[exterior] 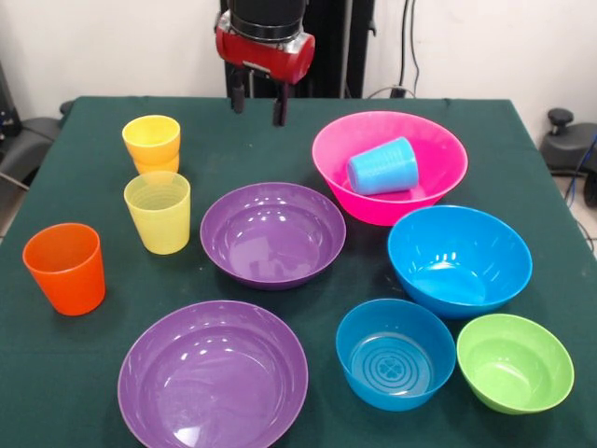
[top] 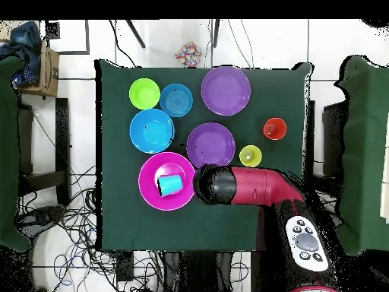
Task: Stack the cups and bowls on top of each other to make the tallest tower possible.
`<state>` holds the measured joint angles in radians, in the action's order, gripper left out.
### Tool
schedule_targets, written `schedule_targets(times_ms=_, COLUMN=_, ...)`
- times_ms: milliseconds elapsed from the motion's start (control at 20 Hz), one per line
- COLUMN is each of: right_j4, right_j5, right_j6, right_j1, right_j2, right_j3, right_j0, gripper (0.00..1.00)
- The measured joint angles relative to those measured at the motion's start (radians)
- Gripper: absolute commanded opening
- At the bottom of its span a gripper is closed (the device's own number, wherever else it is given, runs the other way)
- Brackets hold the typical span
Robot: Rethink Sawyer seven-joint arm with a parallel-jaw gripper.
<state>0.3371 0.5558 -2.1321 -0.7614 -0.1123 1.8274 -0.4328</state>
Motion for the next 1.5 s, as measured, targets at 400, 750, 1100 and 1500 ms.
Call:
schedule_targets(times_ms=400, right_j4=0.027, right_j5=0.026, right_j6=0.0, right_j1=-0.02, right_j2=-0.019, right_j3=0.0, right_j0=-0.038, gripper=1.0)
schedule_targets(times_ms=750, right_j4=0.034, right_j5=0.028, right_j6=0.0, right_j1=-0.027, right_j2=-0.021, right_j3=0.0, right_j0=-0.072, gripper=1.0)
schedule_targets(times_ms=1100, right_j4=0.041, right_j5=0.028, right_j6=0.0, right_j1=-0.012, right_j2=-0.022, right_j3=-0.013, right_j0=-0.077, gripper=1.0)
schedule_targets(times_ms=1500, right_j4=0.056, right_j5=0.07, right_j6=0.0, right_j1=0.062, right_j2=-0.023, right_j3=-0.079, right_j0=-0.074, gripper=1.0)
